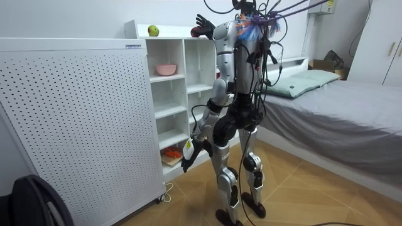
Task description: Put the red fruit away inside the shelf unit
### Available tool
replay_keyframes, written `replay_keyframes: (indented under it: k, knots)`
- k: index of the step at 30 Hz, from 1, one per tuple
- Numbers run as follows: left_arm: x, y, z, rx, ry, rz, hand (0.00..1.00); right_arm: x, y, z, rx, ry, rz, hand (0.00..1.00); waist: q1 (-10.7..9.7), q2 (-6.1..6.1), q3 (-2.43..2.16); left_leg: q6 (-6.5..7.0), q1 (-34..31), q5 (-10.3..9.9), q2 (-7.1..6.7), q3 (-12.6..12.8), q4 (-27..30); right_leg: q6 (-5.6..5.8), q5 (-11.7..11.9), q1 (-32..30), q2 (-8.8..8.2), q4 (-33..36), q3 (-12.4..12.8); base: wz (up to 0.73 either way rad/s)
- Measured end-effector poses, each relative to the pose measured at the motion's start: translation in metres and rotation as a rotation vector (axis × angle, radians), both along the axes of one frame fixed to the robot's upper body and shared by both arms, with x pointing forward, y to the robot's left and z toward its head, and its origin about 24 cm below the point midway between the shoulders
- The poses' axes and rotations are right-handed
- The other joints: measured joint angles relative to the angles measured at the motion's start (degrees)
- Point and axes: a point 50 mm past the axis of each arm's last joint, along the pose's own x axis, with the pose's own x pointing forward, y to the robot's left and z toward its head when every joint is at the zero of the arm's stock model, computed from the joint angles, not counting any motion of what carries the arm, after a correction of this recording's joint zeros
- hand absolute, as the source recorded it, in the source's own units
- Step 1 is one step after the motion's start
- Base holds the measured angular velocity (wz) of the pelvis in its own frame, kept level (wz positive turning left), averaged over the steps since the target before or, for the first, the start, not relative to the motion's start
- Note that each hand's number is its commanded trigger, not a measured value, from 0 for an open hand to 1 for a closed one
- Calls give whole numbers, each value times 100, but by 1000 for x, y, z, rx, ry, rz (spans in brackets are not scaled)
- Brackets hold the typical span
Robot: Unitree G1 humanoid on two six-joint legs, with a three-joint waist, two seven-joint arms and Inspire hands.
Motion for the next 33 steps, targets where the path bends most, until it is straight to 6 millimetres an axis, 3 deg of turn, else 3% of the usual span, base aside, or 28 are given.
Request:
replay_keyframes:
  k: [3,4,5,6,7,8,9,11,14,33]
  knots:
    - [0,0,0,0,0,0,0,0,0,0,-10,0,-1,0,3,-5,-3,0,-17,0,2,2,0,0,0,-16,0,0,-1,0]
    - [0,0,0,0,0,0,0,0,0,1,-18,1,-1,5,4,-9,-5,0,-29,0,2,2,1,0,0,-23,0,0,-1,0]
    - [0,0,0,0,0,0,0,0,-1,1,-31,3,1,25,10,-13,-5,0,-34,1,2,3,0,0,0,-21,0,0,-1,0]
    - [0,0,0,0,0,0,0,0,-1,1,-40,5,3,53,12,-14,-4,0,-34,1,2,3,0,0,0,-14,0,0,-1,0]
    - [0,0,0,0,1,0,0,0,-1,1,-60,12,10,56,12,-17,-2,0,-31,1,2,3,-2,0,0,-6,0,0,-1,0]
    - [0,0,0,0,0,-1,0,0,-1,1,-83,22,15,89,8,-33,4,-1,-30,1,1,0,-7,0,0,-4,1,-1,-1,0]
    - [1,0,0,0,-3,-1,0,1,-1,1,-98,28,16,100,9,-46,12,-2,-29,2,2,-1,-9,0,0,-2,2,-1,0,0]
    - [2,0,1,1,-7,-3,0,2,-4,-1,-143,51,2,100,19,-112,38,-9,-31,7,-1,-3,-17,0,0,-4,7,-1,-5,0]
    - [3,0,1,2,-11,-3,0,4,-8,-5,-166,75,-18,100,15,-170,40,-10,-36,7,-1,-4,-21,0,0,-8,8,-2,-8,0]
    - [0,11,4,35,10,0,0,7,-14,1,-256,76,-57,100,10,-207,72,-10,74,7,-3,-12,-55,0,0,91,12,-7,-8,0]
